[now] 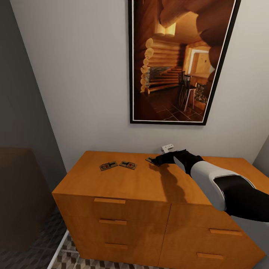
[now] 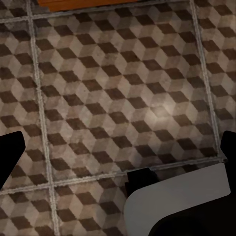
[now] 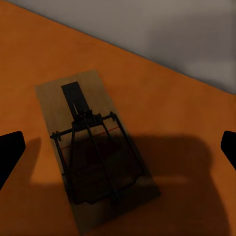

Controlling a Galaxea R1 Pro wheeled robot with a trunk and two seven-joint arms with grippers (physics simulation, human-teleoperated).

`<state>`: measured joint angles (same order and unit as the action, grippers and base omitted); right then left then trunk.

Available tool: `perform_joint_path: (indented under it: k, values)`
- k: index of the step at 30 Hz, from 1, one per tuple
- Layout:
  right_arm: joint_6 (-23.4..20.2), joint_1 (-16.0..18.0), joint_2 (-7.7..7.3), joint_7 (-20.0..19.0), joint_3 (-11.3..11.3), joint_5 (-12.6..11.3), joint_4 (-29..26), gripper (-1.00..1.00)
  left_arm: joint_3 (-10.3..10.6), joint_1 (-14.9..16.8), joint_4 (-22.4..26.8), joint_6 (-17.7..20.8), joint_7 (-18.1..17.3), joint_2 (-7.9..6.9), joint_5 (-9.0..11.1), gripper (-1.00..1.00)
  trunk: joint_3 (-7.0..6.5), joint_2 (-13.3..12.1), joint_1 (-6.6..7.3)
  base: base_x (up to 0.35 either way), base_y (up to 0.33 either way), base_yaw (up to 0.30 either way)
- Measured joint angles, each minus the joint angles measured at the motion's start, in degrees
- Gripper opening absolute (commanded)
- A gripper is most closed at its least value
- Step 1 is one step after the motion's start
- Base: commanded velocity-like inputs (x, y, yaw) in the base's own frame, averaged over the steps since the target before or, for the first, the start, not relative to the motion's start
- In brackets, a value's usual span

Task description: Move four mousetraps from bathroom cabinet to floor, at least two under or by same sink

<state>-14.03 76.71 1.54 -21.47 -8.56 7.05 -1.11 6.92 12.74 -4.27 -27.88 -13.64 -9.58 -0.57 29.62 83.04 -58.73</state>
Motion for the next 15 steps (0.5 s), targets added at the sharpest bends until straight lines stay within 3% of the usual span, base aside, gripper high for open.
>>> perform_joint_path:
  k: [15]
  values:
    - [0.0, 0.0, -0.04, 0.0, 0.0, 0.0, 0.0, 1.0, 0.0, 0.0, 0.0, -0.1, -0.1, 0.05, 0.0, 1.0, 0.83, 0.0, 0.0, 0.0, 0.0, 0.0]
